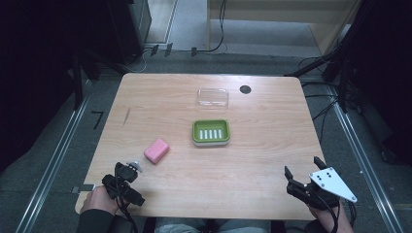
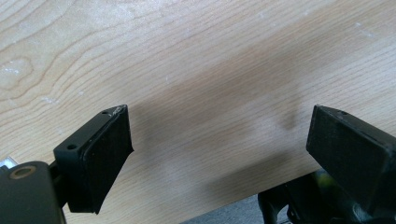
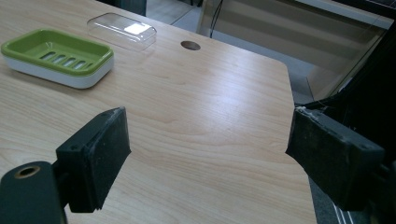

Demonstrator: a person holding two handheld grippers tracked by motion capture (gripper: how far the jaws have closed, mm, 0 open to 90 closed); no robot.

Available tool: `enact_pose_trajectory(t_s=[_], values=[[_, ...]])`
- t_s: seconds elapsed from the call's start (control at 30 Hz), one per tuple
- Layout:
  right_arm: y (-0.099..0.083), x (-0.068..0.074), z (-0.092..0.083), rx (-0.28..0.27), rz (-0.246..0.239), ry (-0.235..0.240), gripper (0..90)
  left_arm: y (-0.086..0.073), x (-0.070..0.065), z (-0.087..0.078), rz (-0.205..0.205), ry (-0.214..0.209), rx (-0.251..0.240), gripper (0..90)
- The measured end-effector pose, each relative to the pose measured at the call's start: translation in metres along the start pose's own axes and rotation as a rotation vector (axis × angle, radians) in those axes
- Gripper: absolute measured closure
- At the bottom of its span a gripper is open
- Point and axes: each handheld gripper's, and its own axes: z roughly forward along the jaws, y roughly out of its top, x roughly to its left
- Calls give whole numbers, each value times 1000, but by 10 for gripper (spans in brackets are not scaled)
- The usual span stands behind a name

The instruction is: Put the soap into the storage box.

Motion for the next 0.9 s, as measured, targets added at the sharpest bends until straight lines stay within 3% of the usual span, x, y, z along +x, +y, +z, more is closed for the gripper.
enact_pose_trajectory(t_s=[0.47,0.9], values=[[0,1,1,6,-6,5,135,7,-2,0,26,7,14,58],[0,1,1,11,-10,6,135,30,4,-6,57,-39,-46,59]])
